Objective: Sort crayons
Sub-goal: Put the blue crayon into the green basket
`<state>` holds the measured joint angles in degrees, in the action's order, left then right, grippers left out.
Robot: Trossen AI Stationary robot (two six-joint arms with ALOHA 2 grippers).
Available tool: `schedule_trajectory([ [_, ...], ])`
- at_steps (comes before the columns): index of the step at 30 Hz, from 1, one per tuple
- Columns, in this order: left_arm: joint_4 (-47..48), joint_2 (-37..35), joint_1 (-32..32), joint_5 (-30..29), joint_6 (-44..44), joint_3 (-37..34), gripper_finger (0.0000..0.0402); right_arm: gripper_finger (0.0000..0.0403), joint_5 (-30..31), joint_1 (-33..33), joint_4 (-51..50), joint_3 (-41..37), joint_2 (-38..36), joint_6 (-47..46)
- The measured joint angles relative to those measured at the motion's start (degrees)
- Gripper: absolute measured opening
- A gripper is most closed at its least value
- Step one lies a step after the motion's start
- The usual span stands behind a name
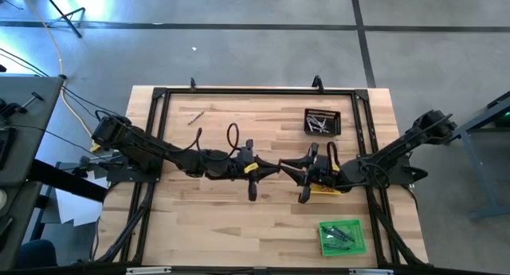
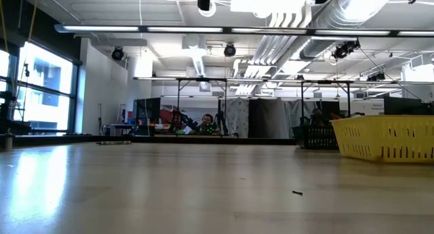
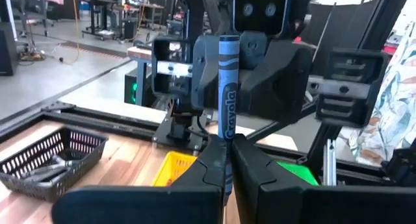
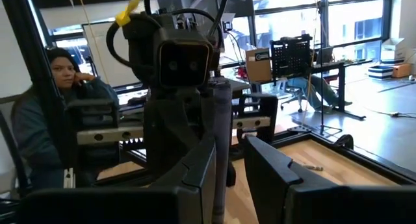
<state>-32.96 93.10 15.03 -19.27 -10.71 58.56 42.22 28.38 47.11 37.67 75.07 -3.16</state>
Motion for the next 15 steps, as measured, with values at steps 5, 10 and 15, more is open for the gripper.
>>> schedule_trajectory([
  [5,0.04,0.00,-0.03,-0.07,0.56,0.53,0.0003,0.0076,-1.69,-1.43,-0.10,0.00,0.00,-1.40],
  [10,0.04,0.00,-0.11,-0.09,0.84,0.58,0.0003,0.0076,-4.33,-2.95,-0.12,0.00,0.00,-2.40],
  [15,0.06,0.00,-0.17,-0.46,0.84,0.58,0.0003,0.0060,-4.82,-3.76,-0.11,0.00,0.00,-2.40],
])
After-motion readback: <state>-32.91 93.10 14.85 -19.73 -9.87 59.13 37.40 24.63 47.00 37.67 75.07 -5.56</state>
